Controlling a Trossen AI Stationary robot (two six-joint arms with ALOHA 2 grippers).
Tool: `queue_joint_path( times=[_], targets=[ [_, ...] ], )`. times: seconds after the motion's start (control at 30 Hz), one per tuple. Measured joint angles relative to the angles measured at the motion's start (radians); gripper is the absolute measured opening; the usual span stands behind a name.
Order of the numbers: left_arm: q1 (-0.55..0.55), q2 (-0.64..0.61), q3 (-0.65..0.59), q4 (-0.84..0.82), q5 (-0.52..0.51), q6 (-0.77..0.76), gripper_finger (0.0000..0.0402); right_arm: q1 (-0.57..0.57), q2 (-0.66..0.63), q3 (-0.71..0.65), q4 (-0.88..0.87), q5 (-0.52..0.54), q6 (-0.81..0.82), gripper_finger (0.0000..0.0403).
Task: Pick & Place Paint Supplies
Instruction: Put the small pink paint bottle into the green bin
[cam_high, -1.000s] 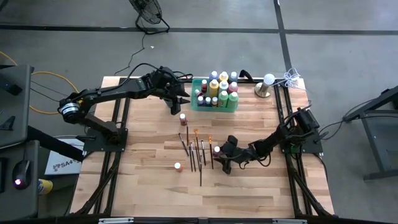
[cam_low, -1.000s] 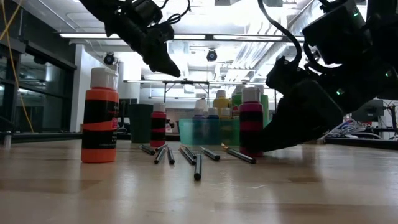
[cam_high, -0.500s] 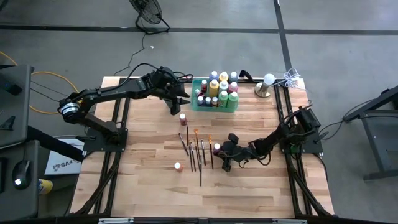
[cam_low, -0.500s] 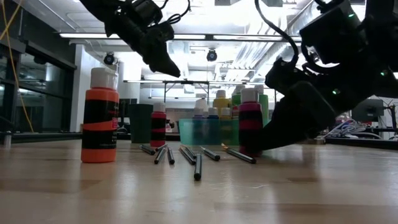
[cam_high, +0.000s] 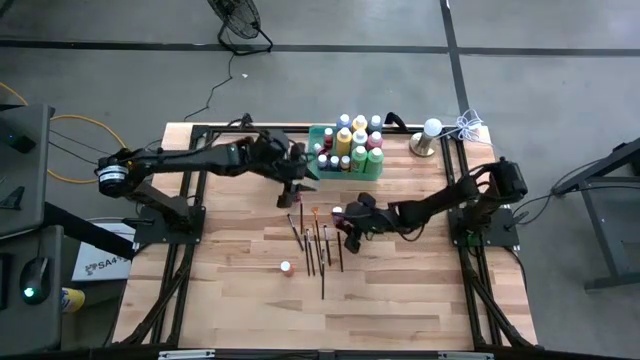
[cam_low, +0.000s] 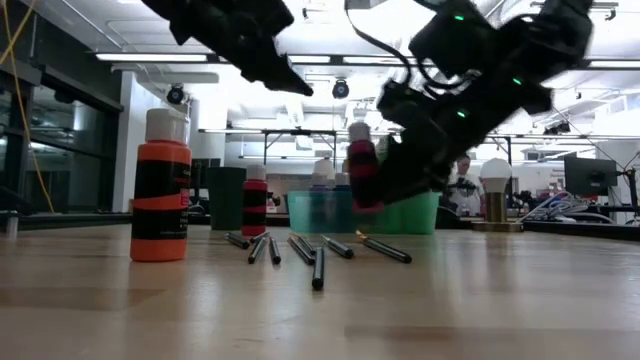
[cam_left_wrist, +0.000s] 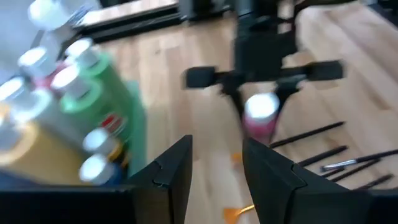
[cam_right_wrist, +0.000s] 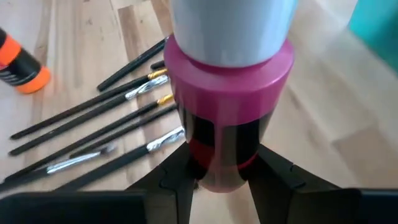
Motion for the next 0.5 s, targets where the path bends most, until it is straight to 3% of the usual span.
queue_joint_path(
  times=[0.17, 0.37, 0.5],
  targets=[
    [-0.044, 0.000, 0.000, 0.007, 0.002, -0.002, 0.0179, -0.035, -0.001, 0.108, -0.110, 0.003, -0.060, 0.0115],
    [-0.061, 0.000, 0.000, -0.003, 0.000, -0.020, 0.0247, -0.078, -0.001, 0.161, -0.118, -0.016, -0.071, 0.0118],
    [-0.060, 0.017, 0.001, 0.026, -0.001, -0.042, 0.0268, -0.106, -0.001, 0.179, -0.121, -0.042, -0.095, 0.0117]
  ],
)
